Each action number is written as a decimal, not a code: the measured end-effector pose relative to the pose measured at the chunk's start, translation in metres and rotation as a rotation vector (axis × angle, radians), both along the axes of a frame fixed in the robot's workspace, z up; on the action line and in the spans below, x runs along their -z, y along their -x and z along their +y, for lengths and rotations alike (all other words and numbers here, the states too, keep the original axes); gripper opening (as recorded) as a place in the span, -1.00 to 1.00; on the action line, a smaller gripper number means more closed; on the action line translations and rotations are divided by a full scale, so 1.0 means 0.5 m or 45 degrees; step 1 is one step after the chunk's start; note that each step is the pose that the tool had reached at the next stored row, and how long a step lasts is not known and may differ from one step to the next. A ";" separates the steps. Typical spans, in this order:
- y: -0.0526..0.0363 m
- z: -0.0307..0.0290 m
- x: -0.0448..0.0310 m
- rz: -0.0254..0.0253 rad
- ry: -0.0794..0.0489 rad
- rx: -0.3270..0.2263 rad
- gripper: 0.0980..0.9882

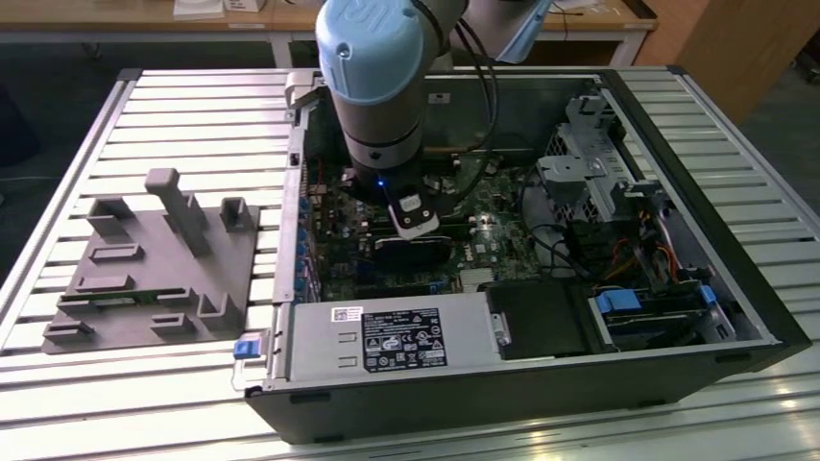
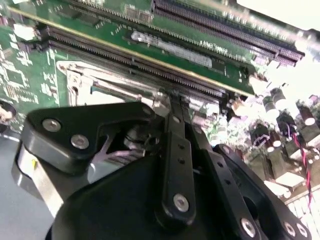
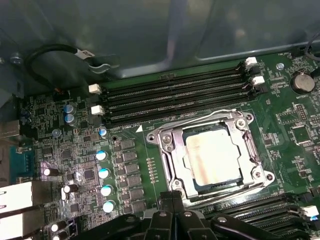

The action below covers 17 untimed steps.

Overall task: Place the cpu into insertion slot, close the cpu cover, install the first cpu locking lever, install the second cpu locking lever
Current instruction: 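Install the second cpu locking lever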

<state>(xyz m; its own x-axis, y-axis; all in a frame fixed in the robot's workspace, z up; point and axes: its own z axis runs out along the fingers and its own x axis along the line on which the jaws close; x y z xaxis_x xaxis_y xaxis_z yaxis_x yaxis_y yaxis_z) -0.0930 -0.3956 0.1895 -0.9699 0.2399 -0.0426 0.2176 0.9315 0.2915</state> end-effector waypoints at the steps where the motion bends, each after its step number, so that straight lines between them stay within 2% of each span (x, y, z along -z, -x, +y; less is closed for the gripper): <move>1: 0.000 0.000 0.000 -0.0001 0.000 0.000 -0.98; 5: 0.000 0.000 -0.007 -0.0008 -0.001 0.000 -0.98; 11: 0.000 0.000 -0.042 -0.0002 0.004 0.000 -0.98; 13: -0.003 0.000 -0.050 -0.0005 0.020 0.003 -0.98; 17: -0.012 0.000 -0.057 0.0023 0.067 0.018 -0.98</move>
